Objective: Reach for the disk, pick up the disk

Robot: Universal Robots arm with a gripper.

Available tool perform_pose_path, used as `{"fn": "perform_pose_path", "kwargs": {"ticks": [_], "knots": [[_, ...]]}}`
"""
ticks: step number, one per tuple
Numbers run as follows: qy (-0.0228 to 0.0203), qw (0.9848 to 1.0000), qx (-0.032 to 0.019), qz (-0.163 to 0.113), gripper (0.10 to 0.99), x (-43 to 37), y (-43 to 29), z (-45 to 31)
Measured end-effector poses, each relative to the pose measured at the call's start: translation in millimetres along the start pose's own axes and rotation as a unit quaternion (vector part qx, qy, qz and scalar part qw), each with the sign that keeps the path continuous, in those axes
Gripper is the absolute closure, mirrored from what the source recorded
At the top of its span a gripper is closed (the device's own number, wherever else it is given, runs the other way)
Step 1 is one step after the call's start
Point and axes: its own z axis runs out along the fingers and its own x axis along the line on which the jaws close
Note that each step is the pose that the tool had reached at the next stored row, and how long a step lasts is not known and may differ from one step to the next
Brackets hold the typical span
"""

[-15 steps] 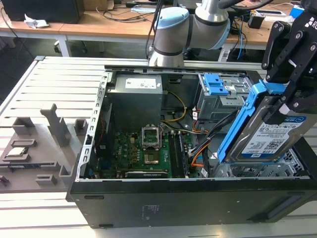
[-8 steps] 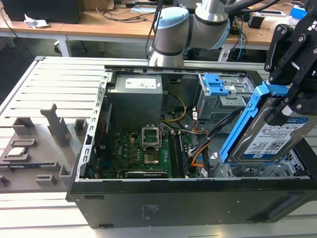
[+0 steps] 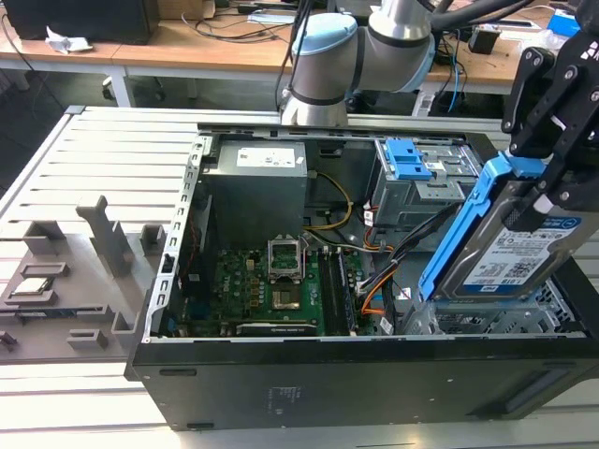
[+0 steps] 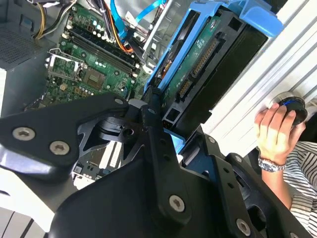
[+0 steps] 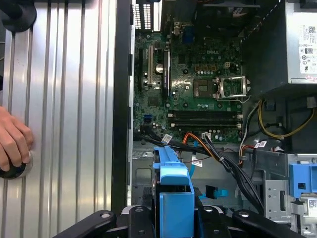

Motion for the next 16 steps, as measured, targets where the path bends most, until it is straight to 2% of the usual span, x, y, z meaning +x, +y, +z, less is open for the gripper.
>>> {"fn": "perform_pose_path", "kwargs": {"ticks": [3, 7, 16], "knots": [[0.0001, 1.0, -0.0007, 0.0, 0.718, -5.3, -7.2, -0.2], [0.0001, 1.0, -0.0022, -0.001, 0.718, -7.3, -14.3, 0.6], [0.0002, 1.0, -0.0028, -0.001, 0.718, -7.3, -16.4, 2.5]]}}
